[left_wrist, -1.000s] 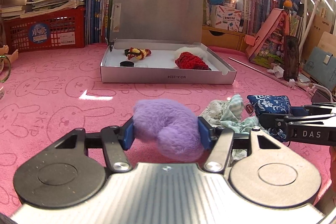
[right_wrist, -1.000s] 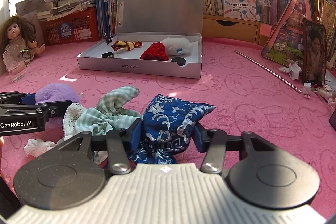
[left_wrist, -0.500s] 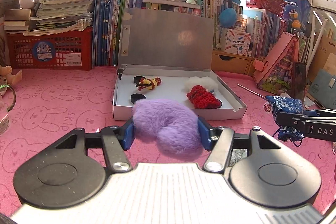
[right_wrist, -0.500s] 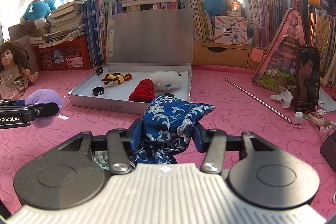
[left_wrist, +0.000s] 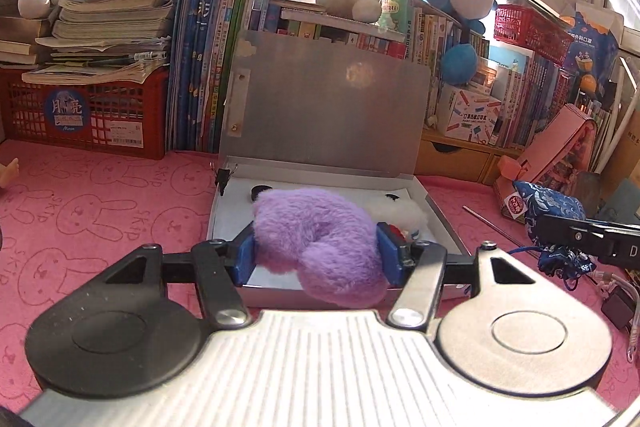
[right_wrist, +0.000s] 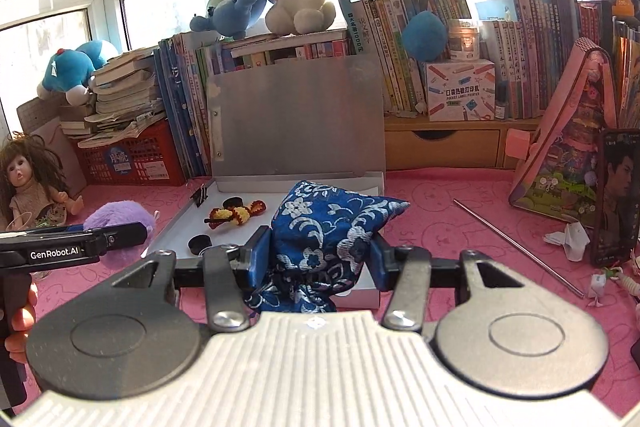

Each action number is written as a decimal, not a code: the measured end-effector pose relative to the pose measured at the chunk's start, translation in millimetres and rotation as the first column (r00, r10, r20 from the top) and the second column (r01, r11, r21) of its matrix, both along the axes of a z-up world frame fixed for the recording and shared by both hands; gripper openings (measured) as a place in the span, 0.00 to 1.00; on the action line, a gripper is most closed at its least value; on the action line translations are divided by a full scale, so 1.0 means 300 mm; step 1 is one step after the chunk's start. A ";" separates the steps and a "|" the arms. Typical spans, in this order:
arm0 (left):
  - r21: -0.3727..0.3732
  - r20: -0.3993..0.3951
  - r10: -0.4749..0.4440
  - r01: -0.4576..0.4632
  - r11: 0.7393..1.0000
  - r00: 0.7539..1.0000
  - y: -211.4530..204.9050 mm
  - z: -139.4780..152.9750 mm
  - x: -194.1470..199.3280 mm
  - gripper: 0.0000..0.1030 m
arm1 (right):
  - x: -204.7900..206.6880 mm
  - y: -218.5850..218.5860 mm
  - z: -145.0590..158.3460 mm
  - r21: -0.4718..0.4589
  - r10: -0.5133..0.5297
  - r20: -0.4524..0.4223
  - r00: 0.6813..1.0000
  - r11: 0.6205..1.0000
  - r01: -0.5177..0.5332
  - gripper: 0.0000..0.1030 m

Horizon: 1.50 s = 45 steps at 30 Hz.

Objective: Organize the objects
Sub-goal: 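Carry the purple plush in the left tool while the right tool carries the blue pouch to the box, then open the left tool over the box while the right tool releases the blue pouch inside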

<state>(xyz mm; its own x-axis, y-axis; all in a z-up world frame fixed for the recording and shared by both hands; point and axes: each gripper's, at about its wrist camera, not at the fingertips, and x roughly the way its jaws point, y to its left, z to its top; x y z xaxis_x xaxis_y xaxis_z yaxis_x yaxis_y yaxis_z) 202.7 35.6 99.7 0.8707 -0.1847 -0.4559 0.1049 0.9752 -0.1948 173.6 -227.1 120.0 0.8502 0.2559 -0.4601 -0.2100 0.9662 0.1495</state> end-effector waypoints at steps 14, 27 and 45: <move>0.040 -0.060 0.082 -0.079 0.996 0.995 0.000 -0.052 0.301 0.64 | 0.296 0.000 -0.010 0.087 -0.015 -0.114 0.993 0.996 0.025 0.52; 0.097 -0.107 0.140 -0.130 0.987 0.984 0.037 -0.184 0.539 0.64 | 0.538 0.035 -0.113 0.094 -0.032 -0.190 0.981 0.994 0.051 0.52; 0.086 -0.154 0.136 -0.123 0.989 0.979 0.088 -0.281 0.671 0.64 | 0.749 0.043 -0.278 0.120 -0.037 -0.276 0.960 0.990 0.073 0.53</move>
